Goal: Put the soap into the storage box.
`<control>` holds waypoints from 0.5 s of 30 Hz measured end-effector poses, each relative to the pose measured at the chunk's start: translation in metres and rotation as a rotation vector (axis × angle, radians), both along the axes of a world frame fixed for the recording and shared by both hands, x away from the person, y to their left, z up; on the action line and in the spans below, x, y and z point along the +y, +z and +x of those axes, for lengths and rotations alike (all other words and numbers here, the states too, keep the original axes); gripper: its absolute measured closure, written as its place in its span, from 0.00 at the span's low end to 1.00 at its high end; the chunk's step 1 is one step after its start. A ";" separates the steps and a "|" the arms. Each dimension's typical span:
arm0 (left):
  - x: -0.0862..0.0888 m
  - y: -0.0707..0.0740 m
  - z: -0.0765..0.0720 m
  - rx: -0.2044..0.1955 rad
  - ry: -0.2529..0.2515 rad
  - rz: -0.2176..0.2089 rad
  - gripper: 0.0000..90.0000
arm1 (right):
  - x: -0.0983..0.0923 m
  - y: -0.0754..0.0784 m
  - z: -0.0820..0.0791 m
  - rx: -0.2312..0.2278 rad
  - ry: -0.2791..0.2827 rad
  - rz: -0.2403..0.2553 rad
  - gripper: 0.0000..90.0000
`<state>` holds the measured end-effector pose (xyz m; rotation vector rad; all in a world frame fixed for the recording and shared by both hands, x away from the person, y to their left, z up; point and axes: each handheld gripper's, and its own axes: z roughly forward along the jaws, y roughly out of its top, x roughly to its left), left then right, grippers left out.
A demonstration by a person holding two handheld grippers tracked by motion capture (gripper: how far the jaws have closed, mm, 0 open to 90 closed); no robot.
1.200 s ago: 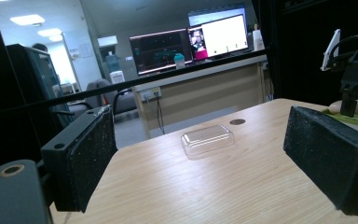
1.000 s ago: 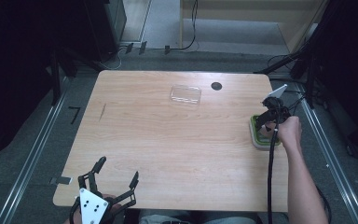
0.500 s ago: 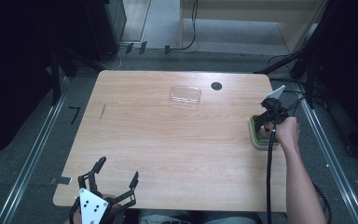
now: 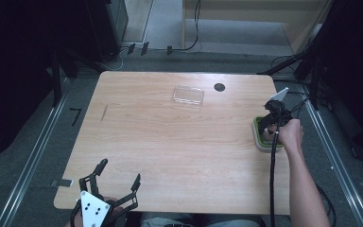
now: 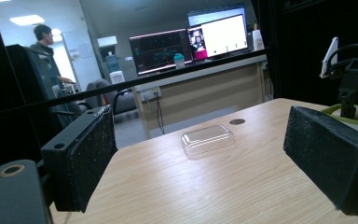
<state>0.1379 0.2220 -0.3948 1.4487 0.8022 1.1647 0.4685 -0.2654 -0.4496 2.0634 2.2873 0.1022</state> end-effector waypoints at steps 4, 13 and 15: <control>0.000 0.000 0.000 0.000 0.000 -0.001 0.11 | 0.000 0.000 0.000 0.003 -0.001 0.001 0.37; 0.000 0.000 0.000 0.001 0.000 -0.001 0.11 | 0.000 0.000 -0.001 0.001 -0.004 -0.002 0.36; 0.000 0.000 0.000 0.000 0.000 -0.001 0.11 | 0.000 0.001 -0.001 -0.002 -0.003 0.000 0.36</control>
